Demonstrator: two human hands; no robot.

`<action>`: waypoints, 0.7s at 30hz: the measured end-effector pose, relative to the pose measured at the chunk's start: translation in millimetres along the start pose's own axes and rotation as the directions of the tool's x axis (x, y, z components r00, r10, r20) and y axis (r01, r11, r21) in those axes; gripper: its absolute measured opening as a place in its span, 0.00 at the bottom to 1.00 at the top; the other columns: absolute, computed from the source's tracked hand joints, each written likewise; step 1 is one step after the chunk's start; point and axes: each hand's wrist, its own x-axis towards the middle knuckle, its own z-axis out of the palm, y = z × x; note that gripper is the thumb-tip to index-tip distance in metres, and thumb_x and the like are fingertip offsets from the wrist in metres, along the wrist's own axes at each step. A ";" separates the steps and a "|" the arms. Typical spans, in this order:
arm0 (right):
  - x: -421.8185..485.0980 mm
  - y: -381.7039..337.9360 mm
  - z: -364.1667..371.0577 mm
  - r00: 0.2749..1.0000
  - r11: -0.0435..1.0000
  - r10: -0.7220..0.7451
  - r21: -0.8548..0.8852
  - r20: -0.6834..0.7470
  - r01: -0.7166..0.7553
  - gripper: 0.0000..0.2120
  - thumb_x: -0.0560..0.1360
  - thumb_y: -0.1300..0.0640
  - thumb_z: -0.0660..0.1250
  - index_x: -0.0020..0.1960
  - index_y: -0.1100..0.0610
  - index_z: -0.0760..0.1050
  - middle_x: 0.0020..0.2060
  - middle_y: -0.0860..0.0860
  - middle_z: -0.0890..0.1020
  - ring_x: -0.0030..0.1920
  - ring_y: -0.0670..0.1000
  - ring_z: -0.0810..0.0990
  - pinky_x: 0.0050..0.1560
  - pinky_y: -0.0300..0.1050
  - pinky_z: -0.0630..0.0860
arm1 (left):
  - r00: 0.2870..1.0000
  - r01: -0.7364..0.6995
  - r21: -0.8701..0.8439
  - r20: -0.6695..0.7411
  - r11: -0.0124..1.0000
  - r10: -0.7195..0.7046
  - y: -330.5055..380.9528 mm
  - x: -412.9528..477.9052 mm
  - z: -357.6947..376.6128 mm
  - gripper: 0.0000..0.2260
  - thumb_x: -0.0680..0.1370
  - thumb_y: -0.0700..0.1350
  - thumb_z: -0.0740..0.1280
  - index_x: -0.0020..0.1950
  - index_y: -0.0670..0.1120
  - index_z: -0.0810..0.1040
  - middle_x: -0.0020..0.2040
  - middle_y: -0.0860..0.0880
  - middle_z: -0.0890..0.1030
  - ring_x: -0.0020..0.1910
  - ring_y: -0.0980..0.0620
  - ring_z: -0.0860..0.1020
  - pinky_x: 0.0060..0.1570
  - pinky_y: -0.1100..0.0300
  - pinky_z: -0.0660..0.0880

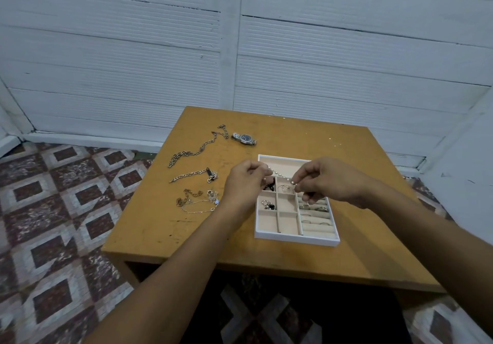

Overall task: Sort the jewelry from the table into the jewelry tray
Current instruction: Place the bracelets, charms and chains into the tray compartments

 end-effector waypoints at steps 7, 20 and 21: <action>-2.5 -10.7 -4.5 0.997 0.998 -0.048 -0.048 -0.060 0.045 0.03 0.74 0.63 0.69 0.46 0.60 0.81 0.33 0.52 0.81 0.33 0.49 0.76 0.33 0.41 0.74 | 0.965 0.259 -0.374 0.136 0.890 -0.223 2.0 1.8 -3.3 0.07 0.82 0.40 0.59 0.55 0.38 0.73 0.50 0.40 0.82 0.47 0.46 0.83 0.54 0.50 0.79; 0.3 -6.6 19.6 0.996 0.995 -0.066 -0.081 -0.054 0.061 0.03 0.73 0.67 0.69 0.46 0.63 0.80 0.29 0.50 0.79 0.32 0.48 0.78 0.33 0.40 0.76 | 0.933 0.350 -0.615 0.164 0.706 -0.320 0.2 5.8 -5.7 0.05 0.81 0.41 0.58 0.50 0.41 0.72 0.54 0.40 0.82 0.47 0.45 0.83 0.50 0.52 0.80; 0.9 -6.6 21.7 0.996 0.994 -0.069 -0.083 -0.057 0.064 0.03 0.73 0.67 0.69 0.46 0.63 0.80 0.29 0.50 0.79 0.32 0.48 0.78 0.34 0.40 0.77 | 0.937 0.341 -0.591 0.147 0.731 -0.317 -1.0 5.6 -4.8 0.05 0.81 0.41 0.58 0.51 0.41 0.72 0.53 0.41 0.83 0.46 0.46 0.84 0.49 0.53 0.80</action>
